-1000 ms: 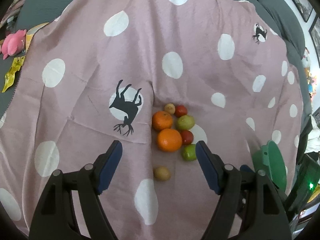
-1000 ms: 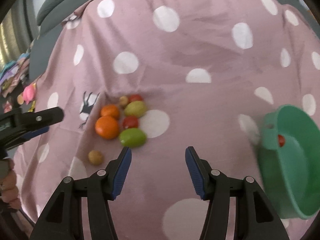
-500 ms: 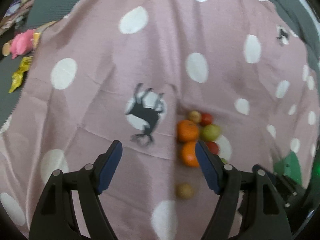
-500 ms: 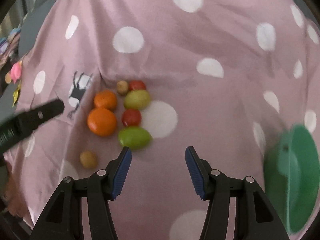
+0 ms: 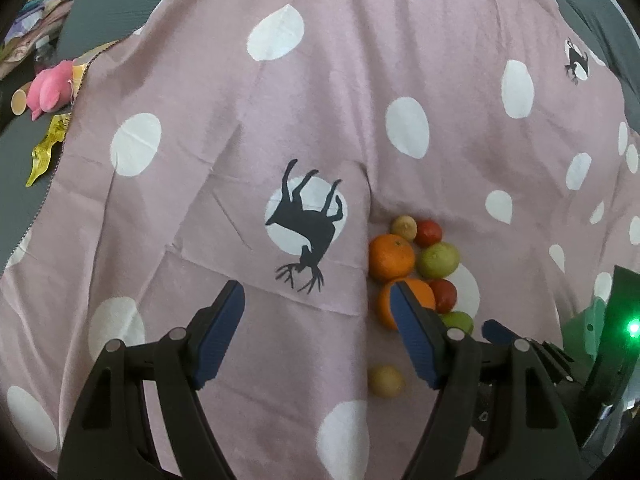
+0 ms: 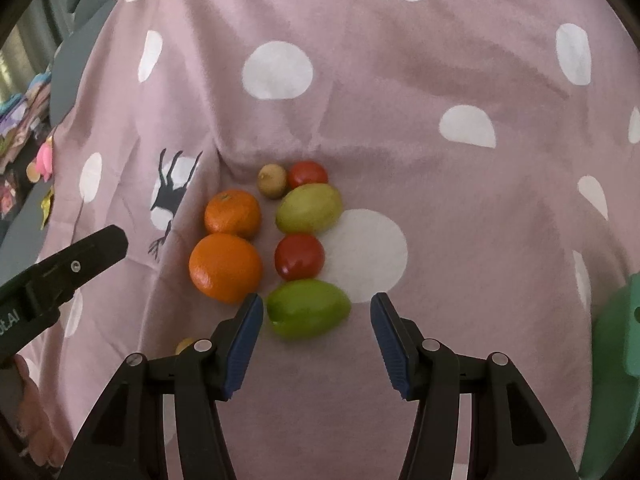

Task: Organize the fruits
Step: 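Move the open right tool back to the green lime by the fruits, then close the right tool on the green lime and lift it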

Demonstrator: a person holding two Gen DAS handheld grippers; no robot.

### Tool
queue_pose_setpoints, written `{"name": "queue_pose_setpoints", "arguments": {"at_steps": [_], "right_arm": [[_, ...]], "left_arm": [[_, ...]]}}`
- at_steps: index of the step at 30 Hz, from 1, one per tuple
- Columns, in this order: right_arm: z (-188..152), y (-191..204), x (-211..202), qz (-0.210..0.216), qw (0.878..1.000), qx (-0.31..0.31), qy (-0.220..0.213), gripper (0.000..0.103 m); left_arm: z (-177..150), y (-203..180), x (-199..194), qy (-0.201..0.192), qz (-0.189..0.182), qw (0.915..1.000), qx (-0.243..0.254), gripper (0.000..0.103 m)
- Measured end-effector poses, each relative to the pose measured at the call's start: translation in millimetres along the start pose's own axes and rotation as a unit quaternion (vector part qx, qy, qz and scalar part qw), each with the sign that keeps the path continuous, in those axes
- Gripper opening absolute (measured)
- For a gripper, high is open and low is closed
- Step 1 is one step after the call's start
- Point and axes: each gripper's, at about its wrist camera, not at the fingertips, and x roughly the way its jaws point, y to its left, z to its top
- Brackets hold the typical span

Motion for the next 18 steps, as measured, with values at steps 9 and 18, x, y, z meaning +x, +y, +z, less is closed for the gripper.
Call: {"name": "queue_pose_setpoints", "arguments": {"at_steps": [9,18], "right_arm": [[-0.5,-3.4,4.8,-0.008,1.000,0.006,0.001,0.056],[3.3,-4.7,16.3,-0.001,1.000,0.009,0.011,0.056]], "left_arm": [[-3.8,-13.2,1.1,0.001,0.005,0.9998,0.018,0.075],[-8.5,-25.4,-0.1,-0.002,0.001,0.9994,0.035,0.075]]}}
